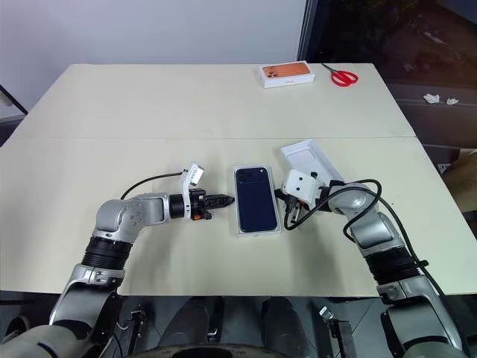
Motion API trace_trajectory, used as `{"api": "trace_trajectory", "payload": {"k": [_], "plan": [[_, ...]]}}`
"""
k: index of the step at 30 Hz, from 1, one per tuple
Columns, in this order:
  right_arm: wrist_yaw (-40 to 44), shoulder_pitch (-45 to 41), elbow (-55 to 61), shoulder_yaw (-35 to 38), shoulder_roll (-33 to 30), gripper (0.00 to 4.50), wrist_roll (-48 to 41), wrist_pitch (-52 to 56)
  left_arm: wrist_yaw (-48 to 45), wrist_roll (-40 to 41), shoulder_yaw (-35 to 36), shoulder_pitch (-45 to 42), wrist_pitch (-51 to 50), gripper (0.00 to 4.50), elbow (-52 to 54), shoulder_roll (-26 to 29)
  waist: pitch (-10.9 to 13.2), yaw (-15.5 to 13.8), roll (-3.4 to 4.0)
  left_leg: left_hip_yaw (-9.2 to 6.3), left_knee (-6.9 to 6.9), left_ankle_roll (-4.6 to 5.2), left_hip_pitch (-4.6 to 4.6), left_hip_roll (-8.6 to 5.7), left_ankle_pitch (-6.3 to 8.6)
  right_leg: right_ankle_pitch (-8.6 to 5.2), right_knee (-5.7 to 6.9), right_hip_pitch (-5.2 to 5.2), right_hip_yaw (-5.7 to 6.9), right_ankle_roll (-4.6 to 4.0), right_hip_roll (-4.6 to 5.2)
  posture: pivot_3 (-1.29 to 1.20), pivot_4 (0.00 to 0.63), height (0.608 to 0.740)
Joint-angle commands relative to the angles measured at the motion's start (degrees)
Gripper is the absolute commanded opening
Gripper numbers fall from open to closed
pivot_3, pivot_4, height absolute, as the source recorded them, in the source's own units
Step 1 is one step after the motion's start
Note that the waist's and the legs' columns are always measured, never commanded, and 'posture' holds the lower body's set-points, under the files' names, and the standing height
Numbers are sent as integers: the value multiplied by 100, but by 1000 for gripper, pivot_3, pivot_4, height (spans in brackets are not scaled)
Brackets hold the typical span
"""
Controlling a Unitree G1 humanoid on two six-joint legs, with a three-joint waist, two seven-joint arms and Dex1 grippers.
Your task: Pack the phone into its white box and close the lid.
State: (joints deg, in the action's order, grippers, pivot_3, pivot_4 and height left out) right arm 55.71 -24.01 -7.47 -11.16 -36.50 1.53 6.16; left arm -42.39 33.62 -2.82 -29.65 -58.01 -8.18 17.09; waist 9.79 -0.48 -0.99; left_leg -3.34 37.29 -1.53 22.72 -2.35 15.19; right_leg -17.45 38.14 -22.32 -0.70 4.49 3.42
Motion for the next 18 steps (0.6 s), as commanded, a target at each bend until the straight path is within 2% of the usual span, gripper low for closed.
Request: {"api": "trace_trajectory", "payload": {"k": [1,8,13,15,16,18], "plan": [[268,-35,208,-51,-63,57,-147,102,-125,11,167,-140,210,15,45,141,0,7,0,0,-1,0,0,0,0,0,0,0,0,0,0,0,150,740],[436,-105,366,-21,-153,57,-162,218,-280,51,450,-306,301,15,-238,514,0,45,0,0,-5,0,-1,3,0,0,0,-3,1,0,-3,0,150,740],[475,-299,286,81,-268,57,-134,263,-346,61,458,-130,335,15,20,638,1,92,1,0,-5,0,1,2,0,0,-2,-4,-1,0,-2,0,150,740],[493,-475,294,358,-329,571,-390,605,-414,182,622,-23,283,0,195,767,1,109,0,0,-7,0,2,3,0,0,-1,-6,-1,0,-1,0,150,740],[539,-504,394,456,-404,875,-499,755,-396,171,753,46,424,254,271,847,2,117,2,0,-7,0,3,3,0,0,-1,-6,-1,0,-2,0,150,740],[617,-379,714,521,-539,1849,-607,920,-514,202,922,195,600,882,401,1052,3,121,2,0,-9,0,3,3,0,0,-2,-8,-2,0,-1,0,150,740]]}}
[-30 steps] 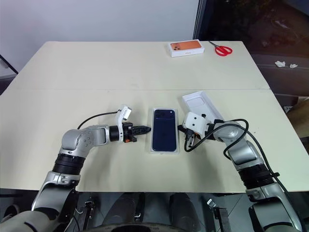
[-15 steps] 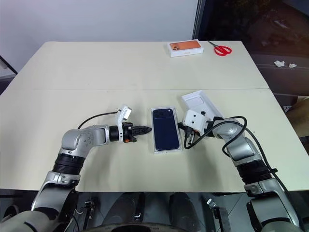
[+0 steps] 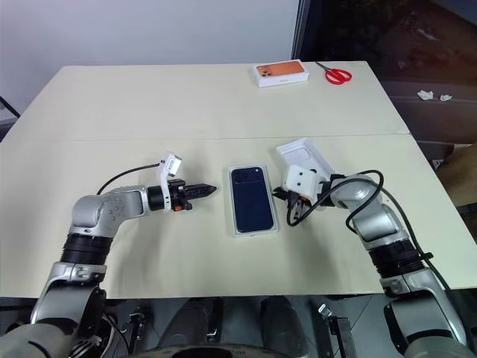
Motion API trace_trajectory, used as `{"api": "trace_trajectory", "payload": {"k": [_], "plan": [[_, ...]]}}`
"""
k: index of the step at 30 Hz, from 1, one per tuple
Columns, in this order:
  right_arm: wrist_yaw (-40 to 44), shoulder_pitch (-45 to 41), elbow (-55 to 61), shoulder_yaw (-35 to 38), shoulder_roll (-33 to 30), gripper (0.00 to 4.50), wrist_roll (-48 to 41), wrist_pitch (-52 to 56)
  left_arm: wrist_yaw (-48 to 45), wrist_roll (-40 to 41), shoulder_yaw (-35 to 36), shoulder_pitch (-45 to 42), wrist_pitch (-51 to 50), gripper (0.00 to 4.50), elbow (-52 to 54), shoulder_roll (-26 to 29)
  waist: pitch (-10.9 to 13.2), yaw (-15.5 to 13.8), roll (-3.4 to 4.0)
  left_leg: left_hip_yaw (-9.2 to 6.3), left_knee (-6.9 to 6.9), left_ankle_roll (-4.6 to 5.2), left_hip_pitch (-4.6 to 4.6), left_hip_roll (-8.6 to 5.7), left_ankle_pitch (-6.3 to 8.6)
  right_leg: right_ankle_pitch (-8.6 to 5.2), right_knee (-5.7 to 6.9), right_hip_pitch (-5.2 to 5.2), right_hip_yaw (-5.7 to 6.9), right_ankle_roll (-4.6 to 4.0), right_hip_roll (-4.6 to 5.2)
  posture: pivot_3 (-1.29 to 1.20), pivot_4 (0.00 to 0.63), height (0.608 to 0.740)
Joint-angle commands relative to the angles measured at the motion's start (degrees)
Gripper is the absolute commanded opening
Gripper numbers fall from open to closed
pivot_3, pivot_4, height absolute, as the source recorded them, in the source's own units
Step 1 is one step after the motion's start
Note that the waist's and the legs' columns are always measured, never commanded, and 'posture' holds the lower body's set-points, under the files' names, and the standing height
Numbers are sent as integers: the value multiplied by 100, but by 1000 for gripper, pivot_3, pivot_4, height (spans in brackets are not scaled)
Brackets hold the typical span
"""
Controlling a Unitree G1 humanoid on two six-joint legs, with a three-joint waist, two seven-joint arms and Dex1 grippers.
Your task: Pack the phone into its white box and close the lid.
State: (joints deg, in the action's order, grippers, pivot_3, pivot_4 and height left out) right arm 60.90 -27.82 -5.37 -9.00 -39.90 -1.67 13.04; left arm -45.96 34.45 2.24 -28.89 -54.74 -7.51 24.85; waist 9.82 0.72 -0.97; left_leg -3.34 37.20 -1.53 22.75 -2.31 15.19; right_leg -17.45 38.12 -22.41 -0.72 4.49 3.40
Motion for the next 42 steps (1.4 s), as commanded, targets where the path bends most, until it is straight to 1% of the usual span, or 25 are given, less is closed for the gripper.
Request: {"api": "trace_trajectory", "payload": {"k": [1,2,3,5,7,8,10,12,15,16,21,24,27,31,36,39,42], "plan": [[64,51,667,385,-171,2369,-438,488,-212,116,470,187,353,1361,384,364,0,9,0,0,-3,0,0,2,0,0,0,-2,0,0,0,0,150,740],[3,70,793,460,-142,2922,-568,743,-294,97,497,262,484,1901,444,447,0,12,0,0,-8,0,-1,4,0,0,-2,-3,0,0,-1,0,150,740],[-45,61,881,533,-115,3375,-681,973,-376,127,545,313,548,2321,482,509,0,11,1,0,-10,0,-1,8,0,0,-3,-4,0,-1,-4,0,150,740],[-260,-24,999,649,-51,4414,-783,1366,-540,170,651,405,722,3401,550,630,1,-4,3,0,-10,-1,-1,9,0,0,-3,-4,0,-1,-4,0,150,740],[-518,-109,1142,718,23,4500,-889,1925,-733,177,717,495,886,4342,625,771,2,-8,3,0,-5,0,1,9,0,0,-3,-3,0,-1,-1,0,150,740],[-702,-154,1191,743,70,4500,-890,2210,-839,165,703,553,966,4430,684,857,2,-11,3,0,-4,0,2,8,0,2,-3,-2,0,-4,2,0,150,740],[-1001,-239,1279,835,175,4500,-1017,2857,-1061,133,650,696,1181,4430,856,1018,2,-9,3,1,-5,0,3,7,1,3,-5,-4,-1,-6,4,0,150,740],[-1194,-260,1501,762,162,4500,-1062,3494,-1162,-5,632,833,1597,4430,941,1084,2,-14,4,0,-6,0,13,7,1,3,-6,-14,0,-8,5,0,150,740],[-1519,-456,1739,423,-45,4500,-749,4020,-1174,196,736,893,1471,4430,870,1085,2,-12,5,0,-5,0,43,8,0,4,-6,-43,0,-10,6,0,150,740],[-1575,-592,1746,288,-147,4500,-697,4371,-1164,193,722,918,1483,4430,863,1073,2,-11,5,0,-2,1,57,7,0,6,-4,-60,0,-13,6,0,150,740],[-1545,-1028,1850,-58,-503,4500,-1027,6104,-1028,228,619,996,1485,4430,983,870,2,-9,6,2,-3,2,68,6,0,8,-5,-72,-1,-15,6,0,150,740],[-1575,-1307,1806,-113,-500,4500,-1311,7037,-941,227,572,1043,1483,4430,1050,719,2,-9,6,3,-4,4,70,6,1,8,-6,-73,-1,-15,6,0,150,740],[-1689,-1370,1999,-177,-463,4500,-1516,7616,-811,262,580,1144,1463,4430,1196,556,2,-7,6,3,-2,5,70,6,1,8,-5,-73,-1,-15,6,0,150,740],[-2013,-1291,2205,-348,-481,4500,-1538,7657,-655,337,660,1349,1411,4430,1404,424,2,5,6,3,-4,6,70,6,2,8,-6,-73,-1,-15,6,0,150,740],[-2468,-1392,1806,-406,-285,4500,-1402,7429,-466,383,703,1539,1449,4430,1586,372,2,-2,6,4,1,7,69,6,0,9,-1,-72,-1,-15,5,0,150,740],[-2557,-1466,1676,-475,-282,3665,-1399,7194,-376,428,706,1595,1428,4500,1681,351,2,-2,6,4,4,9,69,6,-1,10,0,-72,-1,-15,5,0,150,740],[-2648,-1485,1618,-524,-231,2126,-1405,7092,-283,435,713,1632,1454,4500,1744,359,2,-2,6,4,2,9,69,6,-1,10,0,-72,0,-16,4,0,150,740]]}}
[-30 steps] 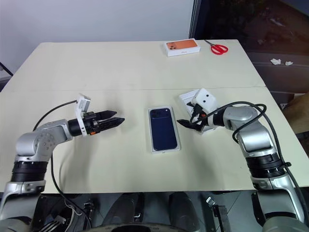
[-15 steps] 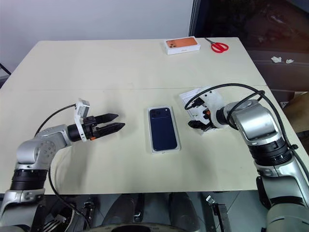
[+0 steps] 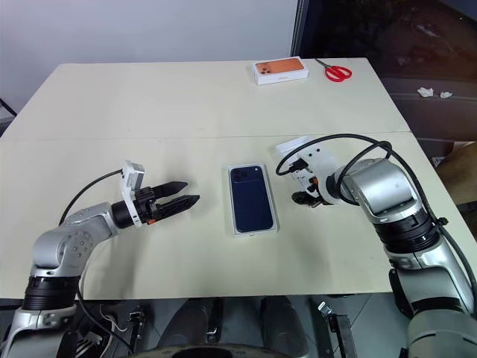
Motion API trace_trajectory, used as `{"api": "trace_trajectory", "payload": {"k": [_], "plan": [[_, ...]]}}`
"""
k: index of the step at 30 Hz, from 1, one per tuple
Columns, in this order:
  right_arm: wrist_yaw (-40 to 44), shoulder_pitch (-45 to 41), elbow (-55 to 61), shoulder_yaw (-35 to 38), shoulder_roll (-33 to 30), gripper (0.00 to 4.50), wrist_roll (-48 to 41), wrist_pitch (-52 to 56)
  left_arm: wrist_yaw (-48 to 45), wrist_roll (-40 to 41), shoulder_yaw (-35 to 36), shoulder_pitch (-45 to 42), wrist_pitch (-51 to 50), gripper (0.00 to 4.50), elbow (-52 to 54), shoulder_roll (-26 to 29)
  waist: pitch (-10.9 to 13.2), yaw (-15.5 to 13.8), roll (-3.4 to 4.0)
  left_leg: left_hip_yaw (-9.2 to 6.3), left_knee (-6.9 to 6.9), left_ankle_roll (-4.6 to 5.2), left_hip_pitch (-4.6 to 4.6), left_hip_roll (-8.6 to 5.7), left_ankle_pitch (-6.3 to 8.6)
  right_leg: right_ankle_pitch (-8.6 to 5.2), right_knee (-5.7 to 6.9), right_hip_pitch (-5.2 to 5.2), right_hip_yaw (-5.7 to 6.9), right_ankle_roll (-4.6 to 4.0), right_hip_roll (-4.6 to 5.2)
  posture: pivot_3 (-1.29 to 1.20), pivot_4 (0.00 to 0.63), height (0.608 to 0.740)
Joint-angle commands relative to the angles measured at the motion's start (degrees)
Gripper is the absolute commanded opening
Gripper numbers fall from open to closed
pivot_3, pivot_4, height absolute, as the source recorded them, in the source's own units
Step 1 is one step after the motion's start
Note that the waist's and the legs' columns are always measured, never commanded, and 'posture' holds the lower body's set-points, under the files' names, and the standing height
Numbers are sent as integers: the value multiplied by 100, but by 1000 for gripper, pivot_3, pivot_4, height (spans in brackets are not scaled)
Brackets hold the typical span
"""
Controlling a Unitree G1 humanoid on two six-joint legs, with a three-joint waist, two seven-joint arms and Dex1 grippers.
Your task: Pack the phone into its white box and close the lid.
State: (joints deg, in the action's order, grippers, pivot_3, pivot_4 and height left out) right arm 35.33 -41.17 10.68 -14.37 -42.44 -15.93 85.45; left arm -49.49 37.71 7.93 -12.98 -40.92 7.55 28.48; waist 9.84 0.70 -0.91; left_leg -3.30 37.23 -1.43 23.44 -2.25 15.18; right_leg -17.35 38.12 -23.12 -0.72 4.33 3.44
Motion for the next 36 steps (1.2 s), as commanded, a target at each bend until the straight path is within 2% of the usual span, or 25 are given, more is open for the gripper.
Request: {"api": "trace_trajectory", "payload": {"k": [1,4,12,14,16,18,20,23,25,28,30,32,34,36], "plan": [[-120,-139,5,4,31,1620,22,-179,89,121,142,44,68,4500,246,-1,0,2,0,0,0,0,0,0,0,0,0,0,0,0,0,0,150,740],[-211,-97,35,-40,90,23,20,-245,127,156,150,37,52,4500,245,20,0,4,0,1,-1,0,0,0,0,0,0,0,0,0,0,0,150,740],[-414,-315,-155,478,414,23,-65,-545,243,259,271,-43,16,4500,170,79,0,10,0,1,2,1,-1,0,-1,0,4,0,0,0,-3,0,150,740],[-459,-591,-397,1023,737,23,-196,-872,283,277,351,-93,45,4500,136,95,1,23,2,2,2,1,-1,0,-1,0,4,0,-1,0,-4,0,150,740],[-508,-919,-602,1980,1384,23,-621,-670,174,323,479,-125,193,4500,108,112,1,34,2,3,2,1,-2,0,-2,1,9,-2,-1,0,-6,0,150,740],[-456,-1230,-689,2997,2112,23,-1156,-41,61,368,624,-136,248,4500,71,205,1,32,2,2,-1,-2,-2,3,-3,1,13,-5,-2,0,-12,0,150,740],[-367,-1386,-770,3670,2611,23,-1566,526,-34,449,773,-150,203,4500,38,349,0,18,1,0,-5,-3,-2,10,-4,1,11,-7,-2,0,-18,0,150,740],[-499,-1391,-1222,4170,2919,23,-2549,705,-147,649,981,-194,174,4500,-12,496,1,0,3,-1,-9,-3,-2,8,-3,1,8,-5,-1,-1,-14,0,150,740],[-655,-1233,-1543,4347,3016,23,-3960,705,-108,974,1285,-320,63,4500,-120,516,2,-2,4,2,-6,1,0,-3,-5,8,4,-4,-2,-13,-1,0,150,740],[-1428,-907,-2050,4253,3141,23,-5883,705,25,1362,1677,-478,27,4500,-345,428,2,21,4,2,-3,9,0,-6,-8,9,5,-1,0,-14,4,0,150,740],[-2253,-729,-2445,4295,3259,23,-6776,705,61,1495,1741,-464,-48,4500,-320,414,2,51,4,2,-4,10,-3,-5,-9,9,9,-1,-1,-14,3,0,150,740],[-3049,-339,-2475,3978,3246,23,-7706,597,88,1491,1743,-420,-17,4500,-270,429,2,53,4,5,-4,14,-3,-5,-11,9,12,-1,-1,-14,2,0,150,740],[-3881,268,-2083,3159,3016,23,-9075,-17,89,1494,1728,-387,-14,4500,-279,455,1,57,5,4,-5,16,-3,-2,-12,9,12,-1,0,-14,-1,0,150,740],[-4225,815,-1589,2572,2827,23,-9661,-382,85,1496,1685,-347,-19,4500,-285,453,2,56,6,6,-5,16,-2,-1,-12,9,11,-2,0,-14,-1,0,150,740]]}}
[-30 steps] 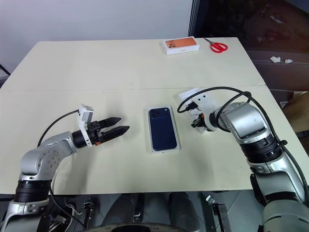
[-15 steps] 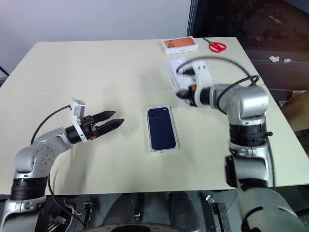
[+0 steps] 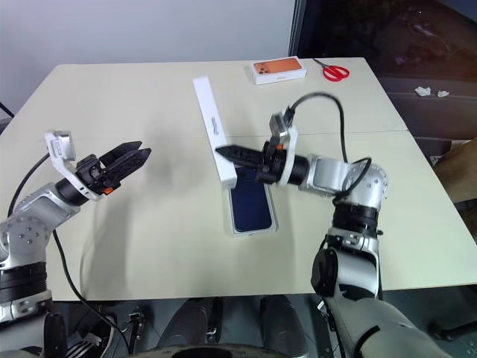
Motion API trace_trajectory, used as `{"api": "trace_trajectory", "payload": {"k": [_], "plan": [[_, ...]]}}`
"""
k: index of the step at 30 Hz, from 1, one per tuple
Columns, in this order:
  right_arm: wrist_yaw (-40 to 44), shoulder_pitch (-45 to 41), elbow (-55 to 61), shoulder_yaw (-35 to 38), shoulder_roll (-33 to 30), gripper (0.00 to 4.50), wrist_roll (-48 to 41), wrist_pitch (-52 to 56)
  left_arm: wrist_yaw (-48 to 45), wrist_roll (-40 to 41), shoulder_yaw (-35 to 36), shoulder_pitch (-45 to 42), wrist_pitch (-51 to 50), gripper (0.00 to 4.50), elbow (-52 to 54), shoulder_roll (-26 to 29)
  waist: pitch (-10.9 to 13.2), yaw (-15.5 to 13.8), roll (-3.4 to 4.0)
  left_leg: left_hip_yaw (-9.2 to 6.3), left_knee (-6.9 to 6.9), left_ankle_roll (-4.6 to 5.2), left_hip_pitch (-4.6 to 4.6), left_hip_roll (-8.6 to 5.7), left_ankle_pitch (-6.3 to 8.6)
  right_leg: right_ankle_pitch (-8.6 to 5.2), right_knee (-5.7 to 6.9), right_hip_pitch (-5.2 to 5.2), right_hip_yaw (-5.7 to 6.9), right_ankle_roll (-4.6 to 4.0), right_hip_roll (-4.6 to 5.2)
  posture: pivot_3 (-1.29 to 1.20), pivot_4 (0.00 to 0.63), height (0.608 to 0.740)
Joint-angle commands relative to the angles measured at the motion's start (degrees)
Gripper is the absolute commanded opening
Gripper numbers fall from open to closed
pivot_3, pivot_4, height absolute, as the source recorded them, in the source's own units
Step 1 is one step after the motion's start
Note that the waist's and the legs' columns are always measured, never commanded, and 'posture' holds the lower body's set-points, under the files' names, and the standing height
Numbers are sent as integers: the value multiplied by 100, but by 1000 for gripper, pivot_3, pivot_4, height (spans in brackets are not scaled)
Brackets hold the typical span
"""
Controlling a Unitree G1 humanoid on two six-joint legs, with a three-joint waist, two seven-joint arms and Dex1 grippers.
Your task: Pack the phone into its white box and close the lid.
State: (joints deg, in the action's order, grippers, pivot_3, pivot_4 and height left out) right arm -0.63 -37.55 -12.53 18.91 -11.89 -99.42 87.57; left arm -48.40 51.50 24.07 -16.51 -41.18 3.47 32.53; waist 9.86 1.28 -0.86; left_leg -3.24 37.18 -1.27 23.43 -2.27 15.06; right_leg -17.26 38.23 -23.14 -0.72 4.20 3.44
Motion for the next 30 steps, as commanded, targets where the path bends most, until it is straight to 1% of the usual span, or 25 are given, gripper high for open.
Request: {"api": "trace_trajectory", "payload": {"k": [1,3,6,9,12,15,18,20,25,26,30], "plan": [[-615,587,861,-876,-255,23,-1358,-691,-26,117,43,22,-1,4500,131,48,0,-2,1,3,0,3,3,0,-2,0,0,-2,0,0,0,0,150,740],[-543,837,1080,-1137,-381,23,-1358,-814,-27,117,-52,58,-17,4500,211,12,0,7,1,7,5,7,3,0,-4,3,1,0,-1,7,0,0,150,740],[-654,1111,1268,-1464,-538,23,-1358,-1059,-45,90,-220,146,9,4500,356,-55,0,2,0,10,8,22,0,0,-13,13,0,4,-5,23,-3,0,150,740],[-698,1174,1380,-1678,-545,23,-1358,-1278,-39,82,-359,247,26,4500,478,-129,0,-4,0,10,7,22,-5,0,-13,13,-2,10,-5,23,-3,0,150,740],[-1023,1275,1403,-1899,-552,23,-1358,-1563,-52,-16,-570,406,90,4500,656,-194,0,-14,0,11,3,22,-3,1,-13,13,-5,7,-7,23,-3,0,150,740],[-1203,1319,1324,-1869,-392,23,-1358,-1809,-118,-112,-735,559,132,4500,770,-158,0,-22,0,11,2,22,-3,0,-13,13,-9,7,-7,23,-1,0,150,740],[-1426,1340,1244,-1800,-239,0,-1358,-1993,-139,-15,-771,660,30,3654,794,-168,0,-17,0,11,3,22,-2,1,-13,13,-8,7,-8,23,-1,0,150,740],[-1437,1352,1255,-1808,-245,0,-1358,-1982,-93,-63,-830,686,39,2756,793,-220,0,-23,0,10,2,22,-3,2,-13,13,-8,7,-7,23,-1,0,150,740],[-1534,1350,1197,-1891,-568,0,-1358,-2083,20,-419,-1257,779,331,259,699,-627,0,-49,0,11,4,22,-2,0,-13,13,-13,12,-7,23,2,0,150,740],[-1523,1342,1204,-1877,-649,0,-1358,-2100,53,-492,-1335,825,443,52,652,-776,-1,-46,0,11,5,23,-3,-1,-13,13,-15,14,-7,23,3,0,150,740],[-1462,1403,1289,-1897,-853,0,-1358,-2131,47,-739,-1606,872,707,52,588,-1077,-1,-47,0,11,3,23,-3,0,-13,13,-16,14,-6,23,2,0,150,740]]}}
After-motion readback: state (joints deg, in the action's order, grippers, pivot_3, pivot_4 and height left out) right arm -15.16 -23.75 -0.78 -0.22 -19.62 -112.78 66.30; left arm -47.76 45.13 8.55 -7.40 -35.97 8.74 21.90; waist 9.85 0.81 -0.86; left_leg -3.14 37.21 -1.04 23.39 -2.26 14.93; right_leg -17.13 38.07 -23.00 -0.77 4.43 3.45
